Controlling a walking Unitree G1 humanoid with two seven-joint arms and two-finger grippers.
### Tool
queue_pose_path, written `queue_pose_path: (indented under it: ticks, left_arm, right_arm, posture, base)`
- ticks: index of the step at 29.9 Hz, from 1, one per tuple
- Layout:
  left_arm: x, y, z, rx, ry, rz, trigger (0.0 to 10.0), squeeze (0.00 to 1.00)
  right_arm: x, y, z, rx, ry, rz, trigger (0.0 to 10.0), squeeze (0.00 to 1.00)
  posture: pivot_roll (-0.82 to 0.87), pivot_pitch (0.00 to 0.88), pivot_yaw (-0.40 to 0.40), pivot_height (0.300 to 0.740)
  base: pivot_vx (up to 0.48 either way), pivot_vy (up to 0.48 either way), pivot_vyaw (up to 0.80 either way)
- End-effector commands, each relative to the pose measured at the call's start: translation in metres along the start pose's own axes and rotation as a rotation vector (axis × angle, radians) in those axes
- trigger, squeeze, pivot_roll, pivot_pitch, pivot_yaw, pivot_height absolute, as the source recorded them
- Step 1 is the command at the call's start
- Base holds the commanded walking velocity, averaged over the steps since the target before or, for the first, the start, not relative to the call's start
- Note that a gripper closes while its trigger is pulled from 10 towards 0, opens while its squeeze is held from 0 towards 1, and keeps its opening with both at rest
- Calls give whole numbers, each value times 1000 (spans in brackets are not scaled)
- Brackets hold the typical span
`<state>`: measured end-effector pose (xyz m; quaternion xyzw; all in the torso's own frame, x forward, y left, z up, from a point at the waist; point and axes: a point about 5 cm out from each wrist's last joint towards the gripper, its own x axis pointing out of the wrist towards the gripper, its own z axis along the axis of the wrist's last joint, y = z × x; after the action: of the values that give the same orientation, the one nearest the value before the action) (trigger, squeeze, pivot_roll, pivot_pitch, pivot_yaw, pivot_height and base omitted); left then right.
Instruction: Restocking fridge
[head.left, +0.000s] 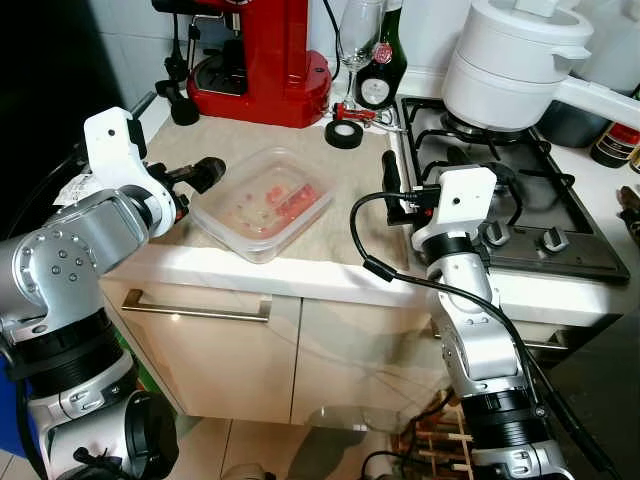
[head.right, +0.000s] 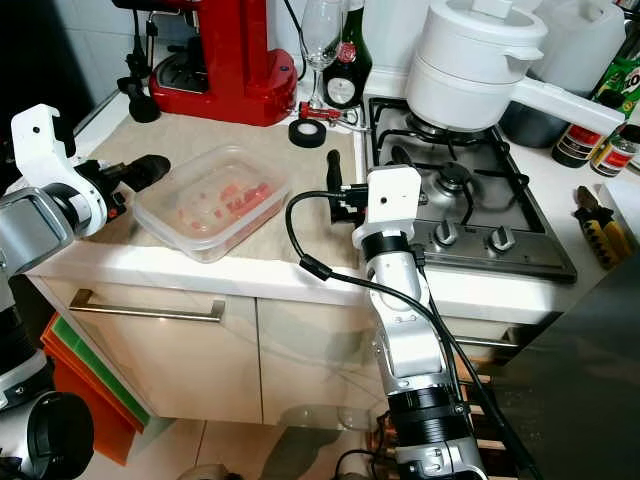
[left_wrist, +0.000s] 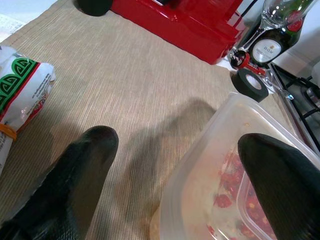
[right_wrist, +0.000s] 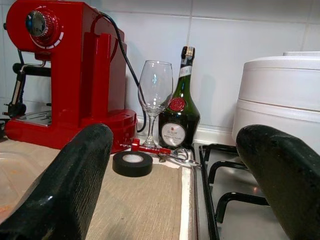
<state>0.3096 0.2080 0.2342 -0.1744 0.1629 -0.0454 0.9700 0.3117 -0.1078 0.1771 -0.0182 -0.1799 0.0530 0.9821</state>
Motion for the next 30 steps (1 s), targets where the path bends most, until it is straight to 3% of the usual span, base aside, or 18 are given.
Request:
queue_pose_path:
  ticks: [1,10,11,12,13,16,21,23,25,30]
  left_arm:
    - [-1,-2,0,8,2,1,10000,0]
    - [-1,-2,0,5,6,3,10000,0]
    - [4,-7,-7,315,-151,45,10000,0]
    - [4,-7,-7,315,-151,45,10000,0]
    - [4,-11,-15,484,-230,54,10000,0]
    - [2,-11,-22,426,-232,54,10000,0]
    - [0,-16,-24,426,-280,51,10000,0]
    - [-2,-17,-26,389,-303,40,10000,0]
    - [-5,-17,-30,398,-363,44,10000,0]
    - [-7,-16,-30,403,-398,79,10000,0]
  right_arm:
    - [2,-2,2,-11,-13,1,10000,16]
    - [2,-2,2,-12,-14,1,10000,20]
    - [1,-2,1,-10,-12,-5,10000,20]
    - [1,-2,1,-10,-12,-5,10000,20]
    - [0,-1,-1,-11,-8,-6,10000,24]
    - [-1,-2,-2,-12,-4,-6,10000,20]
    - [0,0,-2,-10,-3,-2,10000,16]
    - [0,0,-2,-9,-5,-1,10000,20]
    - [0,0,-2,-10,-6,-1,10000,20]
    - [-1,1,-3,-10,-4,1,10000,20]
  posture:
    - [102,0,-40,740]
    - [101,0,-41,740]
    - [86,0,-26,740]
    - [86,0,-26,740]
    - [84,0,-26,740]
    - [86,0,-27,740]
    - [86,0,-28,740]
    - [88,0,-28,740]
    - [88,0,-27,740]
    - [90,0,-28,740]
  base:
    - [0,0,0]
    - [0,0,0]
    - [0,0,0]
    - [0,0,0]
    - [0,0,0]
    - [0,0,0]
    - [0,0,0]
    - [0,0,0]
    - [0,0,0]
    - [0,0,0]
